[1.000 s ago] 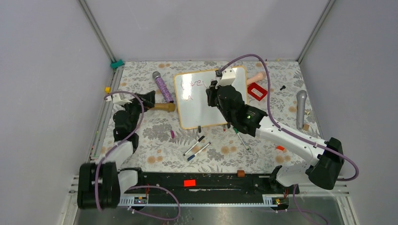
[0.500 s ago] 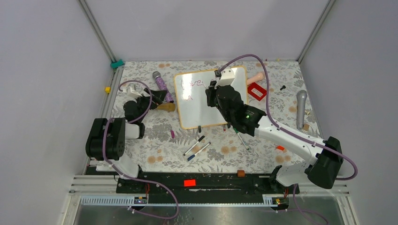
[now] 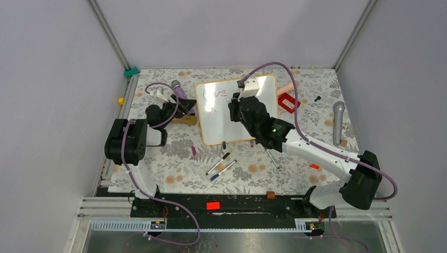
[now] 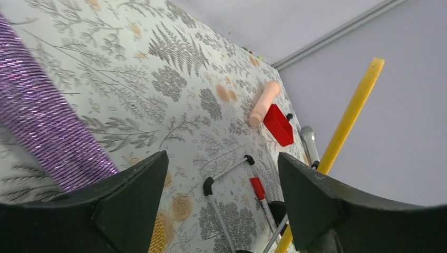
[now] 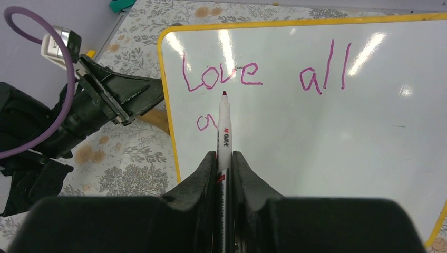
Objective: Write a sentence on the whiteboard
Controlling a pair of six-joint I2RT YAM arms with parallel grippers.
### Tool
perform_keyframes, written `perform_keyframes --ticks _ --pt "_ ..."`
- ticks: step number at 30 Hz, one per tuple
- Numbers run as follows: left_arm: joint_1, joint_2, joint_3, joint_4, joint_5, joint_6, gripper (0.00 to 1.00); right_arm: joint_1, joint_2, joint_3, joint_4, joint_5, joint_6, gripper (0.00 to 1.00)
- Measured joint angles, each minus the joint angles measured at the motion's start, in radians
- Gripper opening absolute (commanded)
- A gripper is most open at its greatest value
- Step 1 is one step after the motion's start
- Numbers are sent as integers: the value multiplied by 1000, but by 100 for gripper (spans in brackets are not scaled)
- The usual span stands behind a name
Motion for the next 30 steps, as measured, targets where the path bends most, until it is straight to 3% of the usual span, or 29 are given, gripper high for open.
perform_keyframes --ticks 12,15,19,23,30 --pt "-47 106 105 -84 78 -11 60 0 46 0 -1 -46 16 0" --pt "-62 120 136 -105 108 -6 45 0 51 0 -7 -54 18 0" --pt "-75 163 188 -97 168 -26 16 0 51 0 -13 -64 19 0" --pt "-76 227 225 -40 231 -79 3 0 51 0 -16 -78 24 0" --pt "-76 248 238 -3 298 -126 0 0 51 0 -16 -90 25 0"
